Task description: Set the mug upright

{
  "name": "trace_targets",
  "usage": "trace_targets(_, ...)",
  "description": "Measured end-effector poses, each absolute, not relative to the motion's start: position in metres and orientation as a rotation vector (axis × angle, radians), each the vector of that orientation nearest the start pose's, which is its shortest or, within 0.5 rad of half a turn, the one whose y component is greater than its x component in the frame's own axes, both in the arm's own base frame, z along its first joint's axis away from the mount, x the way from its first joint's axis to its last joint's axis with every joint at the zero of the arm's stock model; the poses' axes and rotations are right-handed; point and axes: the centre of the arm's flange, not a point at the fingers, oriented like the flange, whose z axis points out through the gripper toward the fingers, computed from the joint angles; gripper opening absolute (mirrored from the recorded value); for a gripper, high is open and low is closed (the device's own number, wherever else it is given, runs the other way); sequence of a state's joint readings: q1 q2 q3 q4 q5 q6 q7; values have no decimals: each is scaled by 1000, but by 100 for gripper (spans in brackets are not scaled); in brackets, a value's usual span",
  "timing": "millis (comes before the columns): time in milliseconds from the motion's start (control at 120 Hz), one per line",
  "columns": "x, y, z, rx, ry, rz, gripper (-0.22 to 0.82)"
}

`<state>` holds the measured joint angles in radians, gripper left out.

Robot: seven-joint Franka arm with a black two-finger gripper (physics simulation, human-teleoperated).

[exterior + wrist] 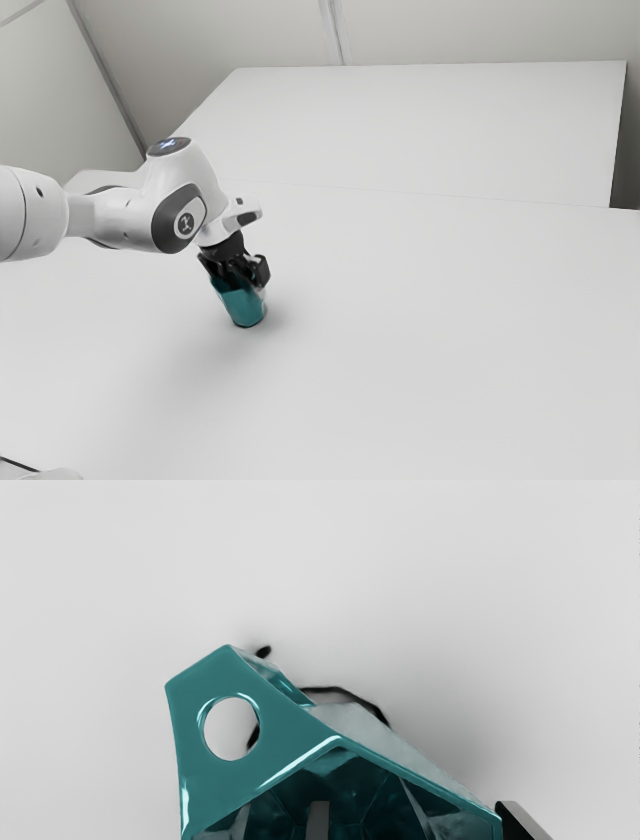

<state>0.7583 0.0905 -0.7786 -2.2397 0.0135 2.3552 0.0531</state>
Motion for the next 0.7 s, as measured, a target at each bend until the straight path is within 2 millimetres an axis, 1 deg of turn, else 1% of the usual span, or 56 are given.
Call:
trace_targets(92, 537, -12, 355, -3175, 125, -107, 43)
trace_targets(192, 537, -19, 371, -3149, 131, -134, 50)
trace_targets(308, 539, -24, 392, -3128, 134, -151, 54)
trace_targets(475, 548, -33, 432, -3126, 146, -155, 58)
trace_targets(533, 553, -33, 449, -3133, 150, -165, 58)
trace_targets(575, 560, -33, 467, -3142, 153, -180, 59)
trace_targets(642, 570, -29, 499, -3147, 154, -220, 59)
trace_targets(700, 578, -26, 538, -3147, 154, -278, 59)
